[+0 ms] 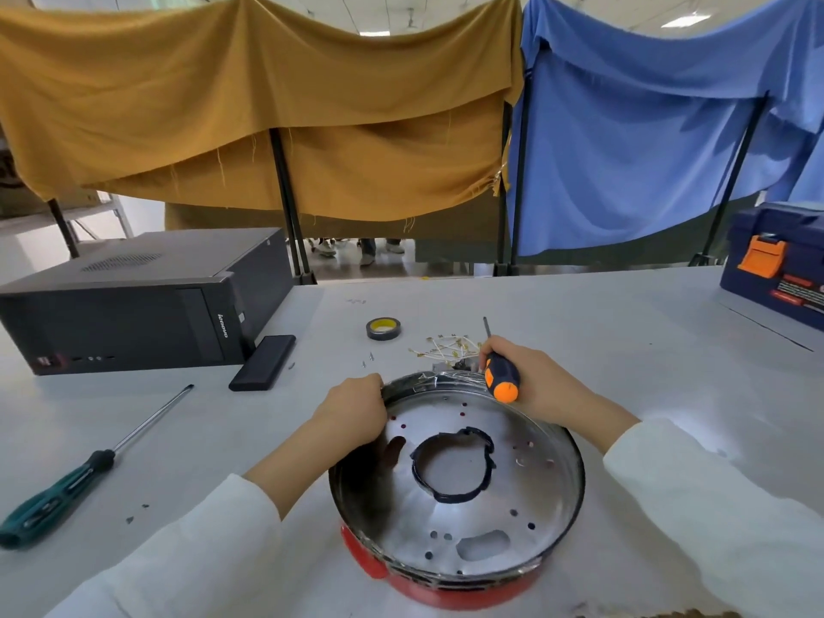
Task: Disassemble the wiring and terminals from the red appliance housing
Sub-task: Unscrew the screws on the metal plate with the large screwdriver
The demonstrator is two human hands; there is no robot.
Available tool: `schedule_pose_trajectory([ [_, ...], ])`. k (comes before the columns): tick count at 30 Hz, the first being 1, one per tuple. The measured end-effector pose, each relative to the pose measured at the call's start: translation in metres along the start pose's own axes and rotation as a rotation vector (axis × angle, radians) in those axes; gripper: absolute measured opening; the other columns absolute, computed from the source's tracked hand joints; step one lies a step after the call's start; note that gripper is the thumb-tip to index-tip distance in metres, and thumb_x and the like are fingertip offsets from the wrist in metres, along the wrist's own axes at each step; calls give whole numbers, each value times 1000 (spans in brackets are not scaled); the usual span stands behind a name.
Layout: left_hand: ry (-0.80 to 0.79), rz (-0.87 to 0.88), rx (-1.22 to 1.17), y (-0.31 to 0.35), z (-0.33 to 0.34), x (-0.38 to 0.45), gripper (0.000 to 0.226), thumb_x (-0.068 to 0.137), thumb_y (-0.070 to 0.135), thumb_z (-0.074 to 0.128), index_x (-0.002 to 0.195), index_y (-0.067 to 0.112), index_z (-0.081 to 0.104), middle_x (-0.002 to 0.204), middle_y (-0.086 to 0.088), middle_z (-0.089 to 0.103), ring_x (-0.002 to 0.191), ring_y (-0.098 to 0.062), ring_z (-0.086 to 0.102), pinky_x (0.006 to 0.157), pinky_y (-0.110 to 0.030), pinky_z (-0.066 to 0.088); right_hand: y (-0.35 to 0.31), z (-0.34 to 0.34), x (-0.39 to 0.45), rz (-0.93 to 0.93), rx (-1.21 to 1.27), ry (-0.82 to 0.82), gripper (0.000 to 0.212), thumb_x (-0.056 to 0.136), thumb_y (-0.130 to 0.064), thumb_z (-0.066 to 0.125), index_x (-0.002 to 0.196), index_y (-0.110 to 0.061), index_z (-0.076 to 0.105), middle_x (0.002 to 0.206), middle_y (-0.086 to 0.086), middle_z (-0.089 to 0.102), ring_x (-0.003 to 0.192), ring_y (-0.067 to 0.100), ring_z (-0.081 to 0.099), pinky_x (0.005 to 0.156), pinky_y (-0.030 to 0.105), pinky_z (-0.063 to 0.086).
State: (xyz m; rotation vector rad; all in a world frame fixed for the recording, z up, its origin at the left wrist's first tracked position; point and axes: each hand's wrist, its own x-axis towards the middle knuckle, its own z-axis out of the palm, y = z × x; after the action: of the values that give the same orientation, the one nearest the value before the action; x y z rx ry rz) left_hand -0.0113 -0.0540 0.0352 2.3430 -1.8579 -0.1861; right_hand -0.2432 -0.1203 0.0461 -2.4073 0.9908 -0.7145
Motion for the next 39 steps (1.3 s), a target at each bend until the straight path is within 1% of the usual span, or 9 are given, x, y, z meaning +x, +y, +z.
schedule_pose_trajectory([
  [4,-102,-17,60,2,-7,-2,14,93,18,37,101,14,48,114,-9,57,92,-24,52,74,-28,40,0,8,5,3,-31,-13,26,81,0,53,97,-20,54,84,-13,57,80,17,54,73,29,43],
  [9,-66,122,-151,15,-5,9,32,93,34,50,121,19,51,120,-4,60,108,-23,55,87,-30,44,1,7,7,7,8,5,29,81,-3,60,95,-28,53,91,-10,62,85,18,58,78,34,48],
  [14,46,146,-184,23,11,18,18,91,30,54,108,24,59,114,0,63,105,-22,55,80,-30,44,-1,0,8,85,8,154,22,82,-53,65,95,-45,49,93,-19,63,87,9,61,75,32,51],
  [17,97,145,-215,22,15,18,16,89,29,57,105,29,62,110,2,65,102,-22,58,75,-28,42,-5,-10,10,82,-47,265,28,78,-67,57,92,-44,49,81,-18,64,77,3,61,65,26,48],
  [19,110,147,-222,22,15,19,17,88,28,58,105,29,63,108,2,66,101,-22,58,74,-27,42,-11,-18,15,112,-15,330,31,81,-64,57,91,-34,55,68,-13,65,68,5,62,63,28,47],
  [22,116,141,-234,23,14,17,18,87,26,59,104,29,63,107,2,67,100,-23,59,76,-28,44,-25,-29,22,135,-10,401,41,87,-55,55,67,-20,58,46,-16,57,55,-2,57,57,23,38],
  [27,127,119,-240,23,15,15,12,88,27,58,98,31,63,101,3,67,95,-21,58,70,-26,39,-50,-34,20,-22,59,574,50,89,-48,54,59,-8,52,44,1,50,49,15,52,56,33,45],
  [31,128,108,-252,24,15,15,15,87,27,58,100,33,63,101,3,67,95,-21,59,70,-26,39,-58,-30,19,-102,167,668,42,90,-31,63,54,-22,42,43,-10,47,47,6,47,47,12,34],
  [39,131,101,-238,24,16,15,13,88,28,58,99,33,63,102,2,67,95,-23,58,70,-26,38,-54,-22,17,-80,132,649,37,87,-31,64,58,-21,44,48,-3,48,51,9,50,48,14,36],
])
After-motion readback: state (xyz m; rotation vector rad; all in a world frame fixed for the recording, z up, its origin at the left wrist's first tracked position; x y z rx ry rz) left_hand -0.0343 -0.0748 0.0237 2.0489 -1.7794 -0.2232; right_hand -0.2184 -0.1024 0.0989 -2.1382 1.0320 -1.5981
